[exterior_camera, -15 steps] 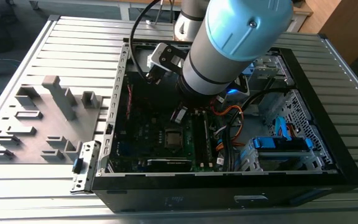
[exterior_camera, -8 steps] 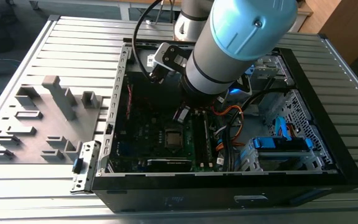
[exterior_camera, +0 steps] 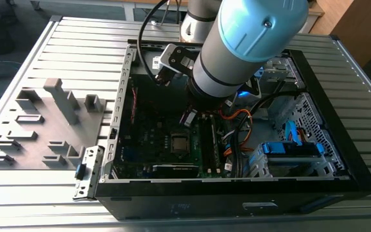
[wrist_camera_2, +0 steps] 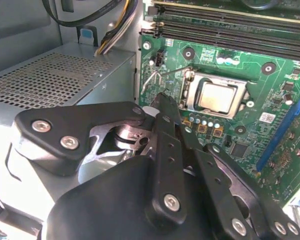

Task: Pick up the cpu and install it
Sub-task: 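Install the first cpu locking lever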

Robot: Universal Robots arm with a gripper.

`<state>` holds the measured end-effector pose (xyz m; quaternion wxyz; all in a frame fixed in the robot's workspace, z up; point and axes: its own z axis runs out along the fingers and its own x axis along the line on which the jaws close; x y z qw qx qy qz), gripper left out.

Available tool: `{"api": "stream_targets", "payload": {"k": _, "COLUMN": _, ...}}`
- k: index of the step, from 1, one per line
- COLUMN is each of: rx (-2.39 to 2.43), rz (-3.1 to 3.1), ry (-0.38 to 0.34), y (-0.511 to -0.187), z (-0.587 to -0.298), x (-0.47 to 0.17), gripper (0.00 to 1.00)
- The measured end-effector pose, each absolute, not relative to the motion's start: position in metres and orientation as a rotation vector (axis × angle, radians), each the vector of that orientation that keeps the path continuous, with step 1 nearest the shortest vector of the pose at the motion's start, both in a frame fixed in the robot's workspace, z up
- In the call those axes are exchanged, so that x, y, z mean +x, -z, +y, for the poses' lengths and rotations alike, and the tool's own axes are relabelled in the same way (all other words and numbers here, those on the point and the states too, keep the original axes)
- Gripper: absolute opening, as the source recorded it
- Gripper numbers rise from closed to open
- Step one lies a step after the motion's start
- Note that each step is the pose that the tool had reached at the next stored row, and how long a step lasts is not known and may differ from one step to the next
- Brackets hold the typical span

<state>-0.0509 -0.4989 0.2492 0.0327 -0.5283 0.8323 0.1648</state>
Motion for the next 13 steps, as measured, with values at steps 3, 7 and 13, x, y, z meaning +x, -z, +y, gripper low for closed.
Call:
{"api": "stream_targets", "payload": {"k": 3, "rx": -1.626, "rz": 2.562, "ry": -0.507, "y": -0.2492, "z": -0.4989, "x": -0.0509, "gripper": 0.11}}
{"api": "stream_targets", "payload": {"k": 7, "rx": -1.626, "rz": 2.562, "ry": -0.507, "y": -0.2492, "z": -0.4988, "x": -0.0509, "gripper": 0.11}}
{"api": "stream_targets", "payload": {"k": 13, "rx": -1.626, "rz": 2.561, "ry": -0.508, "y": -0.2570, "z": -0.4988, "x": -0.0509, "gripper": 0.11}}
